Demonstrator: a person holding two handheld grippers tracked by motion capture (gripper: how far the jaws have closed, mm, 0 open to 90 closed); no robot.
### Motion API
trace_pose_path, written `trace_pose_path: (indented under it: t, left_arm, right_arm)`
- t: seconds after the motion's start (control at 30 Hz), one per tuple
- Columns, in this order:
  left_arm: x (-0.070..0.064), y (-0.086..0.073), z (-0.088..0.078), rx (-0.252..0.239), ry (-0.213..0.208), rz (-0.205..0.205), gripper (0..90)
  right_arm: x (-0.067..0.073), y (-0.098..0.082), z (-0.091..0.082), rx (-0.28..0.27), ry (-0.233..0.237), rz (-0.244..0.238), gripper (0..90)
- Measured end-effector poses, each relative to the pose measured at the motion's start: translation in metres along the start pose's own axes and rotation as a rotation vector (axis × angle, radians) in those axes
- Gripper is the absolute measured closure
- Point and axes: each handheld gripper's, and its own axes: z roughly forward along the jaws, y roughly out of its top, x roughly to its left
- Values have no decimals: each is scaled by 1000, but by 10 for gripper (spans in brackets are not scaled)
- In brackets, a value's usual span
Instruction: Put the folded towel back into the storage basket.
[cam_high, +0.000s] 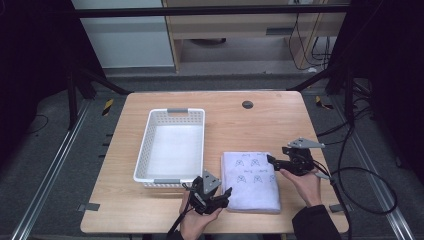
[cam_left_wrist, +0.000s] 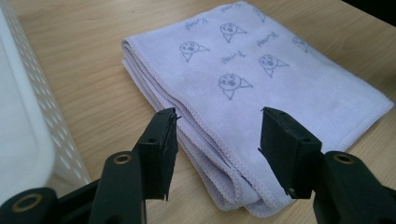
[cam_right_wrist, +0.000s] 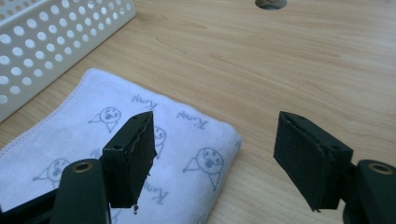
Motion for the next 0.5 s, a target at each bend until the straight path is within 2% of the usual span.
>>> trace_pose_path:
  t: [0.5]
  left_arm:
    - [-3,-11,23,71,18,-6,386]
  right_arm:
    - [-1,-11,15,36,-6,0,293]
